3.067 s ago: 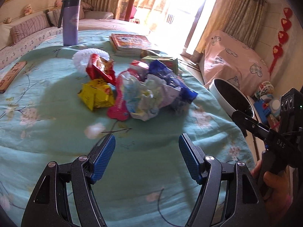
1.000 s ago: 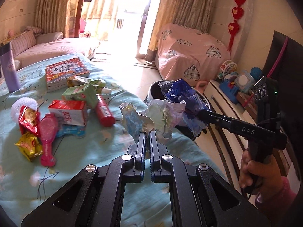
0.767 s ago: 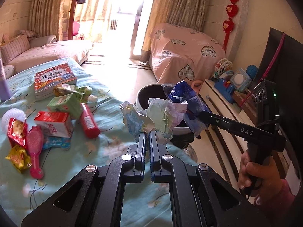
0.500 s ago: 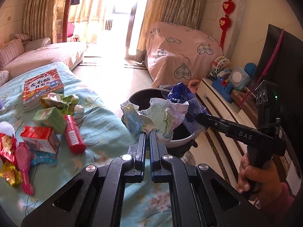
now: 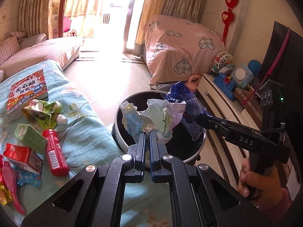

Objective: Collect trash
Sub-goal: 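Carry the plastic bag with the left tool while the right tool carries the blue wrapper to the bin, then open the left tool over the bin while the right tool opens to drop the blue wrapper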

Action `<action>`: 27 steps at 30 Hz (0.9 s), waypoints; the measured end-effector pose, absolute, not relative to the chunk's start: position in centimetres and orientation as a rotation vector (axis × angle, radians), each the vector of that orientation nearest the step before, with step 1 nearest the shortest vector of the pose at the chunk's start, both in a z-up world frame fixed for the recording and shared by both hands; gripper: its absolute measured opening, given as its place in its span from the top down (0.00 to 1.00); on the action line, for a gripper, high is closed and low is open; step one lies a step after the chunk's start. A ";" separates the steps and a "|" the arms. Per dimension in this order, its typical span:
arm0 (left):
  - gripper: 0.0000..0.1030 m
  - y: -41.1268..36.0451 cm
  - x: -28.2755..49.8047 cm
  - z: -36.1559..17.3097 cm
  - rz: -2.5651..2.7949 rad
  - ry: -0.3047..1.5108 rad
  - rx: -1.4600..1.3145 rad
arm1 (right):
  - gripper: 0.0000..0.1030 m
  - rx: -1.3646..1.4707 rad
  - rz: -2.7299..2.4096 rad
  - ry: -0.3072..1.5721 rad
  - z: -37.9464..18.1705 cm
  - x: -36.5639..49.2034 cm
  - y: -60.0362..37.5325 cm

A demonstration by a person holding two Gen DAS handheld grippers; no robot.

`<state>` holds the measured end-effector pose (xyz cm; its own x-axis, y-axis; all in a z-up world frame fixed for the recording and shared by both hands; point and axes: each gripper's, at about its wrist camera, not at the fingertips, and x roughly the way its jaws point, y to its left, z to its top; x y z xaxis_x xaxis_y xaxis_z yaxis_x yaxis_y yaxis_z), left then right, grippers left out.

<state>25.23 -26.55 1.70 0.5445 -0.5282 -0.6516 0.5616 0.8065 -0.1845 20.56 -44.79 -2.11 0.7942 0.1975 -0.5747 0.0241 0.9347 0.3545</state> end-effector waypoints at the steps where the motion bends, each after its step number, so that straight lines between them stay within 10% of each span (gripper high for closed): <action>1: 0.97 -26.8 25.5 1.6 -0.646 0.760 0.051 | 0.66 0.354 0.093 0.653 -2.2 20.7 -44.9; 14: 0.88 -28.8 27.6 0.3 -0.646 0.803 0.069 | 0.66 0.343 0.075 0.701 -3.1 23.1 -45.9; 17: 0.49 -28.4 27.7 0.1 -0.604 0.807 0.061 | 0.54 0.348 0.071 0.718 -3.5 23.5 -45.9; 27: 0.32 -22.4 24.5 -0.4 -0.539 0.794 -0.004 | 0.09 0.385 0.083 0.682 -3.3 21.5 -44.4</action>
